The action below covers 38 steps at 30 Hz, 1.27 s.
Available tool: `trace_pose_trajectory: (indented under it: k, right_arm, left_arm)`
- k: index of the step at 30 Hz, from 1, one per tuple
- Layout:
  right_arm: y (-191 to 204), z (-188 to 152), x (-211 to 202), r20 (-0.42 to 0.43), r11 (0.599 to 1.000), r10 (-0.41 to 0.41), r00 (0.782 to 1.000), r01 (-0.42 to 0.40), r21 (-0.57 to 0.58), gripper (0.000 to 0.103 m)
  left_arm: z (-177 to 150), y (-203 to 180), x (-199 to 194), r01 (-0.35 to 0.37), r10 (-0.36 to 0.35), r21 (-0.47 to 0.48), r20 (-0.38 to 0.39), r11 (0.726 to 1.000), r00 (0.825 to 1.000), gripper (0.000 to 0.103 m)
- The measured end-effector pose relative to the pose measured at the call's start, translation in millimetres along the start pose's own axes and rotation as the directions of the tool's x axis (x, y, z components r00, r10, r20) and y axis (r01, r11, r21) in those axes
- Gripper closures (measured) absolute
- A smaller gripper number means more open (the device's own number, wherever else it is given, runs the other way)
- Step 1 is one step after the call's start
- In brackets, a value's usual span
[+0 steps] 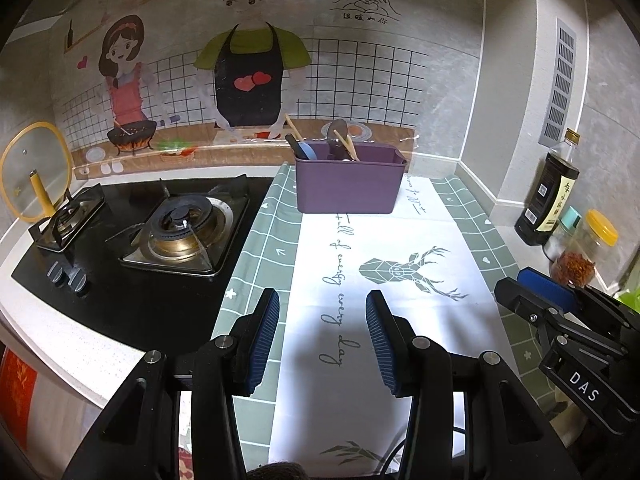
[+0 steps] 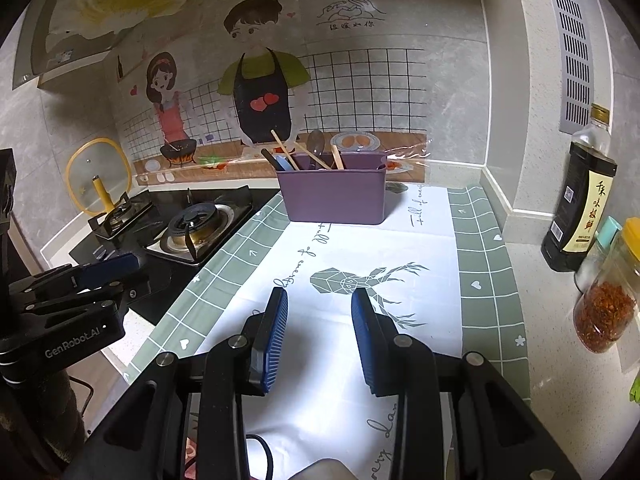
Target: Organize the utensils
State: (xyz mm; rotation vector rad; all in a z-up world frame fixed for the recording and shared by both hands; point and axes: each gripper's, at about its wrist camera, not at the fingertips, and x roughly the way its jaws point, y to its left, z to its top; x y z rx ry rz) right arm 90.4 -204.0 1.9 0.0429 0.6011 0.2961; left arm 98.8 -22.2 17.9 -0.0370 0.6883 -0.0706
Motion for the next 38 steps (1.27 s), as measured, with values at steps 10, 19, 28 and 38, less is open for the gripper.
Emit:
trace_pose_trajectory:
  k: [10, 19, 28, 38]
  right_arm:
    - [-1.3, -1.0, -1.2, 0.001, 1.000, 0.001, 1.000, -0.001, 0.003, 0.072]
    - [-0.6, -0.7, -4.9, 0.010, 1.000, -0.006, 1.000, 0.006, 0.004, 0.072]
    - [1.1, 0.4, -6.6, 0.010, 1.000, -0.006, 1.000, 0.006, 0.006, 0.072]
    - [3.9, -0.3, -7.0, 0.011, 1.000, -0.004, 1.000, 0.004, 0.000, 0.071]
  left_arm:
    - [-3.4, 0.2, -1.6, 0.002, -0.002, 0.001, -0.007, 1.000, 1.000, 0.057]
    - [-3.8, 0.6, -2.0, 0.003, -0.003, 0.000, -0.008, 1.000, 1.000, 0.057]
    - [-5.8, -2.3, -4.1, 0.004, -0.004, 0.009, -0.008, 1.000, 1.000, 0.057]
    - [-5.4, 0.9, -8.2, -0.007, 0.007, -0.003, 0.004, 1.000, 1.000, 0.057]
